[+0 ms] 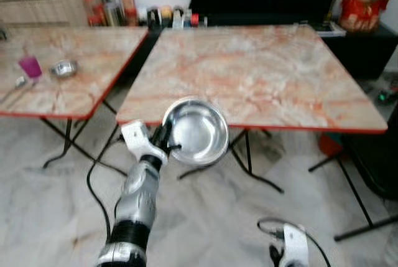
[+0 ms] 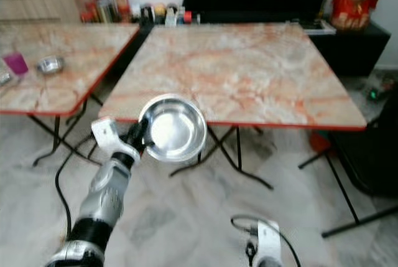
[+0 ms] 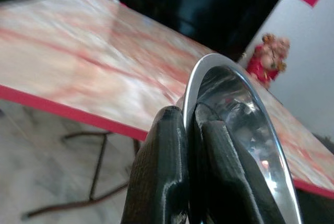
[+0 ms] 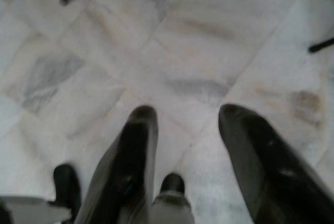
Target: Setting the table
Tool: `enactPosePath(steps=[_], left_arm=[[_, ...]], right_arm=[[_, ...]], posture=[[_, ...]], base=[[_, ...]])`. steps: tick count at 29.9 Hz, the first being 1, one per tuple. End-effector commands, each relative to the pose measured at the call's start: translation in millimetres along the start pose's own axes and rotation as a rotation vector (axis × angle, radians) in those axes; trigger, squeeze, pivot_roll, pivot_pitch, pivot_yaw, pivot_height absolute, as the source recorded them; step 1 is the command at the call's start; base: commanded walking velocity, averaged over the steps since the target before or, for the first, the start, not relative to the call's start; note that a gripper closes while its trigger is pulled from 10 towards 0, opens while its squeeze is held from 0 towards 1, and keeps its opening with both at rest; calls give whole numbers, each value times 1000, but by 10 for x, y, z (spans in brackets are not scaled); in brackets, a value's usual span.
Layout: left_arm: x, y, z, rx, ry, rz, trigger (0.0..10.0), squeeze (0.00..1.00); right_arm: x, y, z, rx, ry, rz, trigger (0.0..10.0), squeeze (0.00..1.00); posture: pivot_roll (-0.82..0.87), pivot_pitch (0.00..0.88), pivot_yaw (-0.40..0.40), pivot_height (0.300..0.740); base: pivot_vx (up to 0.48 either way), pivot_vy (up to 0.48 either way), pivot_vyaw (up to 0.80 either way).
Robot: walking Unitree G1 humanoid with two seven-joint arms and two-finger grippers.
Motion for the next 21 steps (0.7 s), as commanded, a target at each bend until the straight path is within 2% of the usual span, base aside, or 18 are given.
enactPosePath(steps=[1, 21], left_arm=[[74, 44, -78, -34, 13, -25, 10000, 0], [91, 51, -72, -34, 9, -31, 10000, 0]], right_arm=[[57, 11, 29, 5, 2, -16, 10000, 0], [47, 12, 61, 10, -4, -14, 10000, 0]], posture=[[50, 0, 21, 740], [53, 0, 30, 740]], base=[[412, 0, 0], [419, 0, 0]])
Point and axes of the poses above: a point about 5 cm out from each wrist's last joint towards the gripper, its own y axis pointing out of the wrist towards the gripper, its own x axis along the axis of the wrist's last joint, z = x × y, the point moved 4 cm from there along y, pointing out of the wrist towards the gripper, and after that the axes turned 5 degrees about y, right-handed, at the moved point
